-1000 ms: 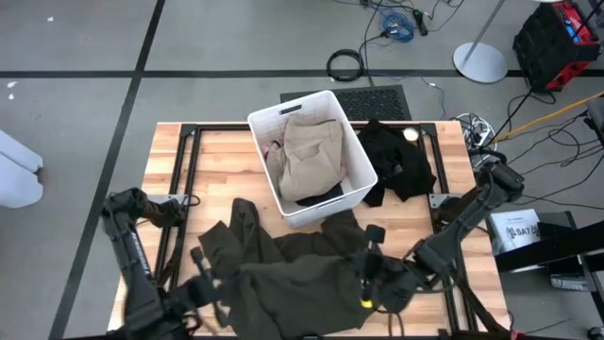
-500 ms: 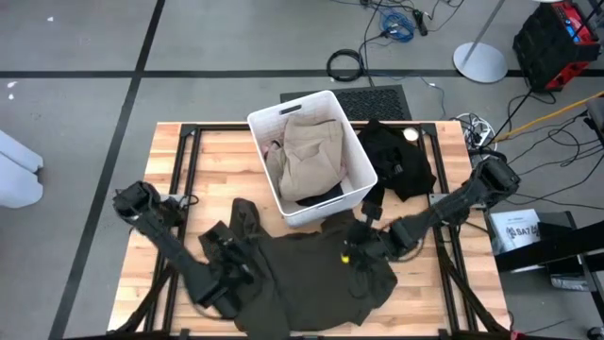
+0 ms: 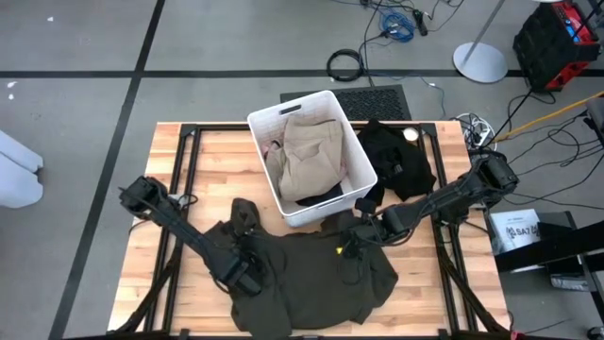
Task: Sort clothes
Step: Put the folded gray jacket into the white laundry bin
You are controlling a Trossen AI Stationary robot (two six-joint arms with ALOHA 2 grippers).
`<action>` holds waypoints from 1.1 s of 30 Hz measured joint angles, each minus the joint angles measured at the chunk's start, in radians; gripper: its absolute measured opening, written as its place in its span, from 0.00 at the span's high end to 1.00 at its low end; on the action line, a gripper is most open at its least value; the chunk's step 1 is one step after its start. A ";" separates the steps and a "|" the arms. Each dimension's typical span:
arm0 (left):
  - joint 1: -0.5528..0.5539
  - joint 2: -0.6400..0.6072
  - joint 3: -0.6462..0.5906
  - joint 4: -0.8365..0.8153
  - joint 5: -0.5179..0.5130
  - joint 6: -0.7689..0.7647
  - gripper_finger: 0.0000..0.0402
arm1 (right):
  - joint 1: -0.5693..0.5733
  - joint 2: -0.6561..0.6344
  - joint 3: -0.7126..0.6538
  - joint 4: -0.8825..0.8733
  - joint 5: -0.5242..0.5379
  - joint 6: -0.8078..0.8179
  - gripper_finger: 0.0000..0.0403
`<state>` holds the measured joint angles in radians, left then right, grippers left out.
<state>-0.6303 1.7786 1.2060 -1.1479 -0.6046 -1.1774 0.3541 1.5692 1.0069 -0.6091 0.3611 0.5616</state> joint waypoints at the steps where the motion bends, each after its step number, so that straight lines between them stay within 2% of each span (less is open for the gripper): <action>1: 0.008 0.000 0.000 0.013 0.012 0.046 0.89 | -0.003 0.000 0.000 0.001 0.001 0.012 0.99; 4: 0.040 0.000 0.012 -0.011 0.036 0.126 0.82 | -0.016 0.000 0.000 -0.002 0.000 0.061 0.96; 8: 0.087 -0.001 0.090 -0.171 0.028 0.142 0.74 | -0.027 -0.009 0.000 -0.026 0.000 0.089 0.86; 10: 0.094 -0.008 0.138 -0.267 -0.016 0.145 0.72 | -0.034 -0.027 0.000 -0.038 0.003 0.089 0.79; 13: 0.093 -0.036 0.196 -0.328 -0.103 0.139 0.72 | -0.044 -0.058 0.008 -0.078 0.002 0.098 0.68; 17: 0.091 -0.082 0.217 -0.325 -0.159 0.107 0.71 | -0.048 -0.101 0.023 -0.132 -0.003 0.174 0.55; 21: 0.090 -0.097 0.217 -0.329 -0.159 0.092 0.71 | -0.023 -0.112 0.022 -0.179 -0.071 0.292 0.42; 26: 0.090 -0.096 0.217 -0.297 -0.120 0.116 0.71 | 0.021 -0.109 -0.017 -0.198 -0.080 0.396 0.27; 33: 0.092 -0.095 0.216 -0.273 -0.104 0.138 0.71 | -0.001 -0.108 -0.148 -0.060 -0.080 0.422 0.10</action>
<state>-0.5382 1.6833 1.4223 -1.4211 -0.7088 -1.0393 0.3531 1.4607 0.8589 -0.6687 0.2808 0.9839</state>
